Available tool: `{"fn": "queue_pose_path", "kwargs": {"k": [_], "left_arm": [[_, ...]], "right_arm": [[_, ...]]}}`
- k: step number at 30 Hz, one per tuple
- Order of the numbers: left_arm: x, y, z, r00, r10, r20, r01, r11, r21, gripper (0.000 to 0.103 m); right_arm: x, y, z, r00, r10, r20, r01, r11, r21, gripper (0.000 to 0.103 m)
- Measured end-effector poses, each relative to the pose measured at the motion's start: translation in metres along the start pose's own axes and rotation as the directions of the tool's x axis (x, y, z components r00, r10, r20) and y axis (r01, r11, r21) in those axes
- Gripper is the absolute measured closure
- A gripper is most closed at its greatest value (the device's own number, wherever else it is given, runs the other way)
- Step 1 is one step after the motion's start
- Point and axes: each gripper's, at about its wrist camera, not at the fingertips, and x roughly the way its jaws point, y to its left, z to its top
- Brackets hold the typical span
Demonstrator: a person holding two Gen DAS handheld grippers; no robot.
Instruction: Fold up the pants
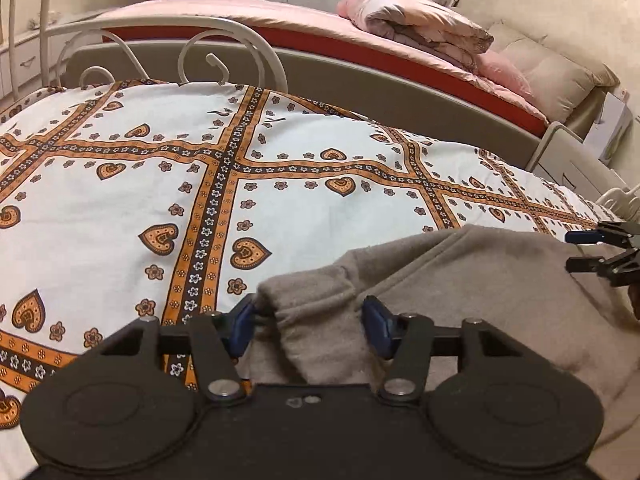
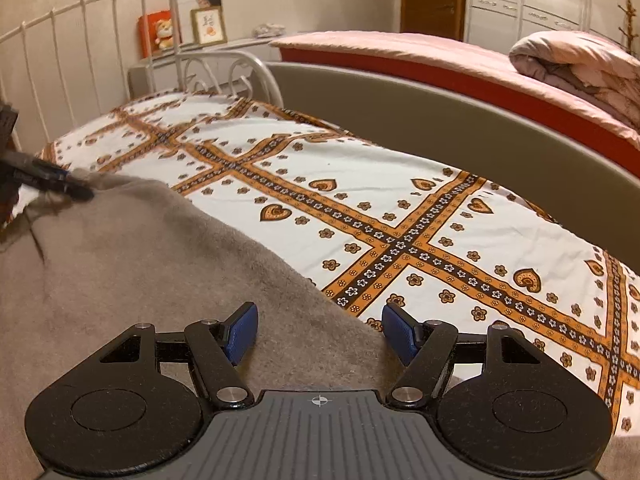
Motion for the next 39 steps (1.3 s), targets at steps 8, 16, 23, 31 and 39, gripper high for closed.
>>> {"fn": "queue_pose_path", "kwargs": {"k": [8,16,23,31,39], "left_arm": [[0.008,-0.007,0.003,0.998,-0.041,0.036,0.038,0.996,0.079,0.088],[-0.041,-0.025,-0.006,0.977,-0.073,0.198,0.028,0.974,0.223,0.092],[-0.119,-0.057,-0.029,0.942,-0.133,0.308,0.0,0.918,0.396,0.092],[-0.172,-0.11,-0.101,0.927,-0.118,0.355,-0.135,0.781,0.61,0.087],[-0.17,-0.112,-0.154,0.976,0.075,0.205,-0.108,0.983,0.151,0.027]], "right_arm": [[0.019,0.002,0.012,0.995,0.041,-0.091,-0.045,0.998,-0.044,0.077],[-0.034,0.027,0.027,0.999,0.004,-0.046,-0.009,0.992,-0.122,0.098],[-0.13,0.085,0.016,0.999,-0.023,0.045,0.034,0.967,-0.254,0.098],[-0.209,0.153,-0.048,0.998,-0.02,0.064,0.041,0.938,-0.345,0.099],[-0.212,0.172,-0.131,0.999,-0.044,-0.013,0.04,0.978,-0.203,0.097]]}}
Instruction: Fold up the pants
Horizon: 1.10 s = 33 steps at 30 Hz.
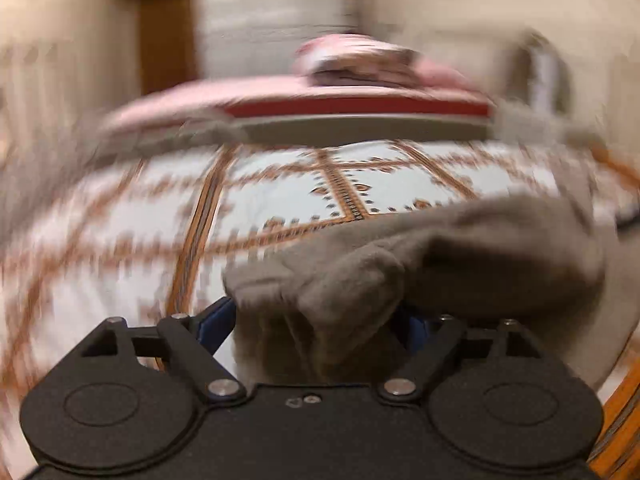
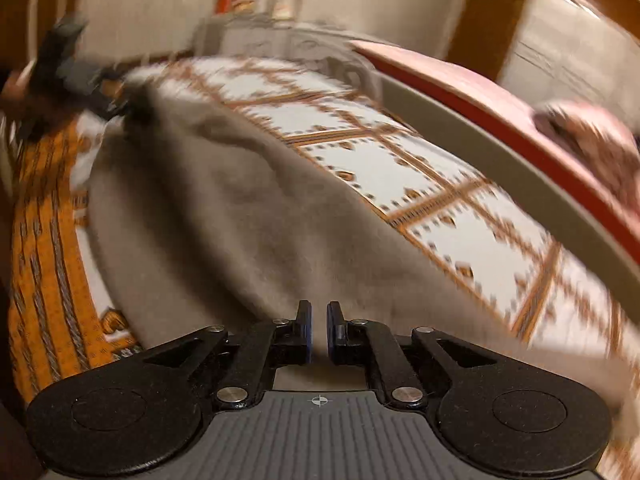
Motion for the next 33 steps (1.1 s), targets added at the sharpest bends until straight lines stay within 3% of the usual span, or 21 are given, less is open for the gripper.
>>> {"fn": "queue_pose_path", "kwargs": {"k": [2,4,5,6,8,10,15,20,23,25,27,28,31,32,33], "left_arm": [[-0.011,-0.001,0.002,1.0,0.028,-0.011,-0.029,0.995,-0.098,0.028],[-0.021,-0.003,0.002,0.999,0.04,-0.022,-0.043,0.979,-0.202,0.025],[-0.025,-0.004,0.002,0.998,0.05,-0.044,-0.06,0.965,-0.255,0.025],[-0.03,-0.004,0.003,0.996,0.059,-0.064,-0.076,0.947,-0.311,0.025],[-0.039,0.006,-0.005,0.995,0.047,-0.087,-0.081,0.892,-0.445,0.026],[-0.053,0.011,-0.015,0.997,-0.015,-0.082,-0.034,0.823,-0.567,0.026],[-0.061,0.012,-0.027,0.995,-0.093,-0.026,0.046,0.684,-0.728,0.028],[-0.046,0.021,-0.031,0.997,-0.083,0.005,0.054,0.606,-0.793,0.031],[-0.037,0.027,-0.034,0.997,-0.078,0.03,0.069,0.564,-0.823,0.039],[-0.029,0.029,-0.036,0.996,-0.087,0.028,0.071,0.55,-0.832,0.053],[-0.022,0.03,-0.034,0.996,-0.088,0.002,0.051,0.562,-0.825,0.057],[-0.02,0.03,-0.033,0.997,-0.077,-0.004,0.041,0.575,-0.817,0.068],[-0.016,0.033,-0.031,0.998,-0.063,-0.002,0.036,0.599,-0.8,0.076],[-0.015,0.034,-0.03,0.998,-0.067,-0.004,0.038,0.609,-0.793,0.077],[-0.013,0.034,-0.029,0.997,-0.073,-0.006,0.041,0.62,-0.783,0.079]], "right_arm": [[-0.012,-0.007,-0.006,0.999,-0.008,0.036,0.005,0.996,0.092,0.096],[-0.025,-0.015,-0.008,0.997,-0.02,0.069,0.01,0.99,0.143,0.089],[-0.031,-0.018,-0.011,0.996,-0.036,0.085,0.021,0.986,0.168,0.075],[-0.038,-0.019,-0.013,0.994,-0.052,0.1,0.033,0.982,0.185,0.052],[-0.052,-0.021,-0.017,0.989,-0.071,0.132,0.043,0.978,0.204,0.037],[-0.066,-0.019,-0.023,0.987,-0.068,0.147,0.034,0.974,0.225,0.037],[-0.074,-0.021,-0.041,0.987,-0.082,0.137,0.035,0.948,0.316,0.037],[-0.064,-0.041,-0.039,0.99,-0.072,0.123,0.009,0.893,0.45,0.037],[-0.05,-0.062,-0.043,0.994,-0.037,0.102,-0.03,0.81,0.586,0.037],[-0.035,-0.078,-0.048,0.996,0.015,0.088,-0.071,0.726,0.684,0.037],[-0.019,-0.09,-0.054,0.992,0.083,0.096,-0.127,0.633,0.764,0.037],[-0.01,-0.096,-0.057,0.989,0.114,0.096,-0.144,0.575,0.805,0.037],[0.014,-0.11,-0.068,0.98,0.16,0.12,-0.18,0.44,0.88,0.037],[0.02,-0.113,-0.072,0.978,0.16,0.135,-0.189,0.404,0.895,0.049],[0.024,-0.117,-0.073,0.975,0.162,0.15,-0.202,0.384,0.901,0.089]]}}
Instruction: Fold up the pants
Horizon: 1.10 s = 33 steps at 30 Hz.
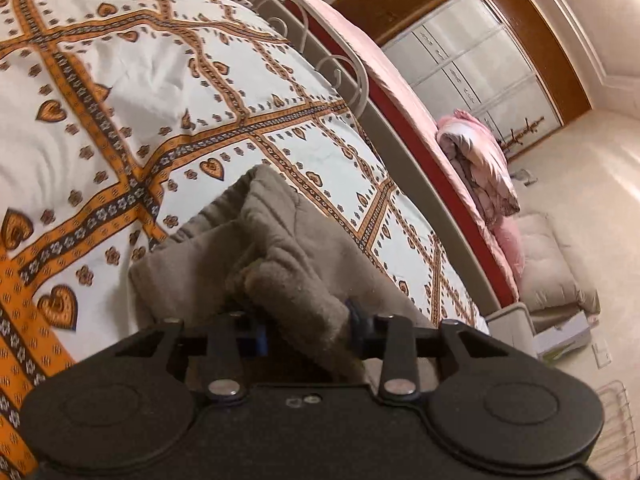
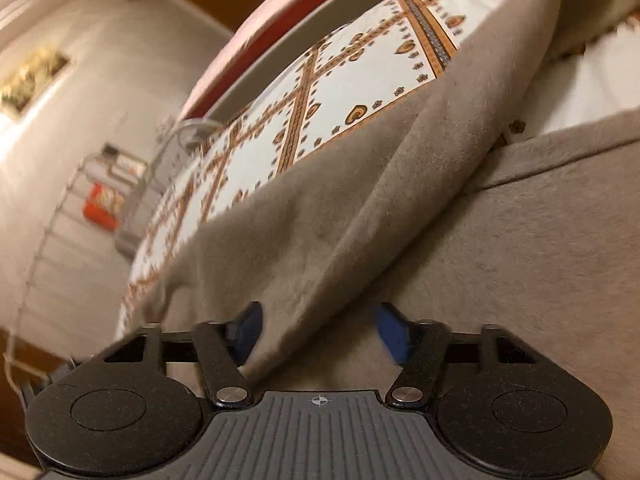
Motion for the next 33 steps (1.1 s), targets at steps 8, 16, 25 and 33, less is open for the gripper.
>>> {"fn": "queue_pose_path", "kwargs": {"k": [8,16,25,33], "left_arm": [[-0.037,-0.027,0.031,0.9,-0.388,0.199,0.348,0.914,0.207,0.082],[0.005,0.031,0.0,0.99,0.087,-0.11,-0.064,0.979,0.195,0.086],[0.001,0.028,-0.008,0.991,0.104,-0.088,-0.086,0.978,0.189,0.083],[-0.026,0.021,0.009,0.998,0.031,0.062,-0.043,0.978,0.206,0.088]], "right_arm": [[-0.065,0.031,0.005,0.968,0.164,0.19,-0.134,0.978,-0.16,0.096],[-0.028,0.0,-0.047,0.988,-0.095,-0.125,0.064,0.972,-0.228,0.097],[-0.044,-0.027,-0.046,0.995,-0.031,-0.093,0.02,0.993,-0.118,0.096],[-0.069,0.02,-0.04,0.993,0.095,-0.064,-0.106,0.972,-0.21,0.099]]}}
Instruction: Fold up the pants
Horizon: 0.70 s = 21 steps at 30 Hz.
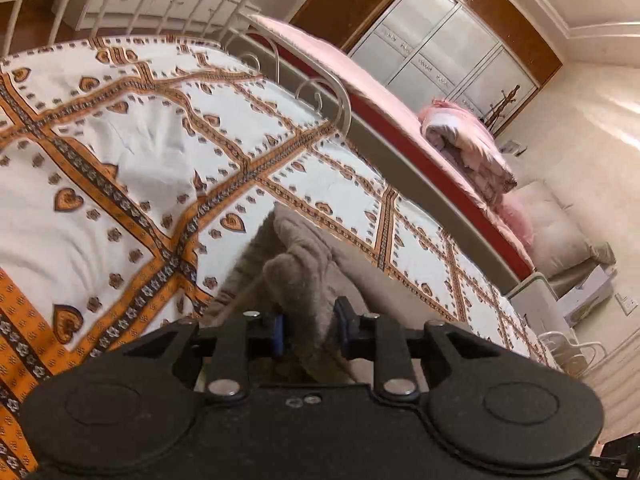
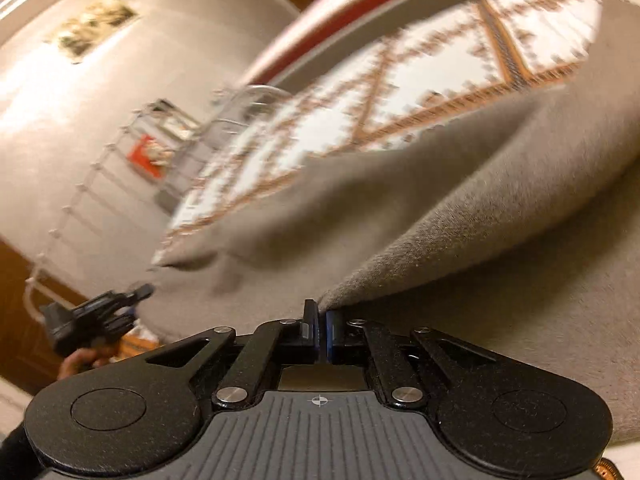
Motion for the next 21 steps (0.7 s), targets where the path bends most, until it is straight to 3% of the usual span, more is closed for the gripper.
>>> {"fn": "queue_pose_path", "kwargs": {"k": [2,3,5,10,12,14,16,17,18,19,21], "left_arm": [[0.016,0.006,-0.007,0.99,0.097,-0.098,-0.092,0.994,0.052,0.088],[0.022,0.008,-0.011,0.986,0.109,-0.126,-0.101,0.993,0.069,0.088],[0.017,0.004,-0.009,0.989,0.105,-0.106,-0.096,0.992,0.081,0.088],[0.005,-0.014,-0.008,0.995,0.1,-0.019,-0.096,0.983,0.156,0.088],[0.017,-0.016,-0.012,0.985,0.162,-0.063,-0.146,0.969,0.201,0.088],[0.021,-0.02,-0.018,0.977,0.198,-0.076,-0.173,0.951,0.255,0.084],[0.016,-0.025,-0.017,0.974,0.222,-0.054,-0.201,0.944,0.262,0.074],[0.011,-0.029,-0.018,0.971,0.236,-0.048,-0.216,0.941,0.261,0.072],[0.009,-0.031,-0.019,0.967,0.252,-0.042,-0.232,0.936,0.265,0.063],[0.003,-0.035,-0.02,0.958,0.286,-0.032,-0.267,0.925,0.269,0.044],[-0.014,-0.041,-0.023,0.943,0.331,0.022,-0.325,0.908,0.264,0.033]], "right_arm": [[0.003,-0.001,-0.007,0.998,-0.025,-0.052,0.023,0.999,-0.042,0.099],[0.012,-0.005,-0.009,0.993,-0.059,-0.098,0.054,0.997,-0.047,0.099],[0.024,-0.015,-0.017,0.987,-0.084,-0.14,0.082,0.996,-0.025,0.099],[0.011,-0.012,-0.014,0.995,-0.051,-0.08,0.049,0.998,-0.024,0.099],[0.015,-0.012,-0.014,0.994,-0.061,-0.087,0.058,0.998,-0.034,0.099],[0.031,-0.013,-0.019,0.984,-0.096,-0.15,0.092,0.995,-0.029,0.099],[0.026,-0.014,-0.016,0.987,-0.069,-0.144,0.074,0.997,0.026,0.098],[0.02,-0.013,-0.014,0.987,-0.066,-0.145,0.072,0.997,0.037,0.088],[0.011,-0.009,-0.012,0.988,-0.075,-0.132,0.079,0.997,0.022,0.08],[0.006,-0.005,-0.009,0.99,-0.085,-0.115,0.086,0.996,0.003,0.078],[-0.015,0.0,-0.003,0.992,-0.098,-0.082,0.096,0.995,-0.022,0.077]]}}
